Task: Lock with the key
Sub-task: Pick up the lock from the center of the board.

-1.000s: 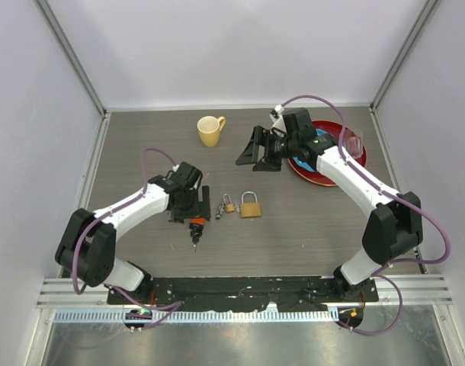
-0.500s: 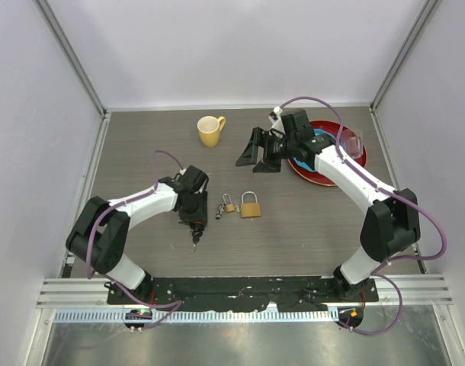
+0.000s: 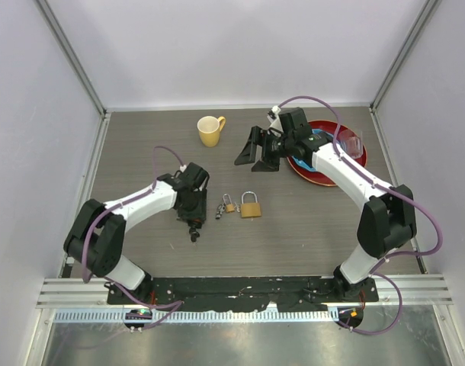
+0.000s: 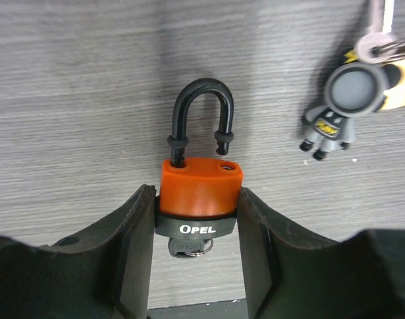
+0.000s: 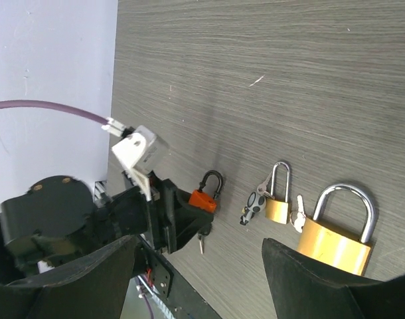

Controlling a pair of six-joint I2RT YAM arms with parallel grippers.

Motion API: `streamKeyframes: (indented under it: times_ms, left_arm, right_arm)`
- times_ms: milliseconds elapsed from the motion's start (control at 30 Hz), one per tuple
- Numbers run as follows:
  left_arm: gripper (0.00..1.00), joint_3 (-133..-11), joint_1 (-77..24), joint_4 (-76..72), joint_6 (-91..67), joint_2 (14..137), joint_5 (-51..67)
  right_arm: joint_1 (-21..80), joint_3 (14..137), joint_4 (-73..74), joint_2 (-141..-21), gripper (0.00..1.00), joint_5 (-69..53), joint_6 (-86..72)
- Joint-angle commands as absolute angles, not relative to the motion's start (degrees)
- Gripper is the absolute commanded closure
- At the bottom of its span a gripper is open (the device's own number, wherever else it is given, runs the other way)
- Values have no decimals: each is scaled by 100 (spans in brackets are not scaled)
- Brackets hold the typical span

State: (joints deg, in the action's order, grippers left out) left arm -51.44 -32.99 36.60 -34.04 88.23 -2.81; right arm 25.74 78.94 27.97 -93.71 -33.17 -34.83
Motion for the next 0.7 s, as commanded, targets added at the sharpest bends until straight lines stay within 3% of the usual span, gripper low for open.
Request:
streamKeyframes:
  times_ms: [0, 433, 667]
  left_arm:
    - [100, -5922, -3331, 4051, -3112, 8018, -668]
    - [100, -6802, -3322, 4061, -2593, 6716, 807]
    - [100, -7198, -3322, 3972, -2663, 6714, 1371]
  right_arm:
    - [2558, 8349, 2610, -9492, 18, -3436, -3612]
    - [2558, 8596, 1899, -9615, 18, -4516, -3928]
    - [2786, 8605, 1399, -9659, 20, -5132, -4157]
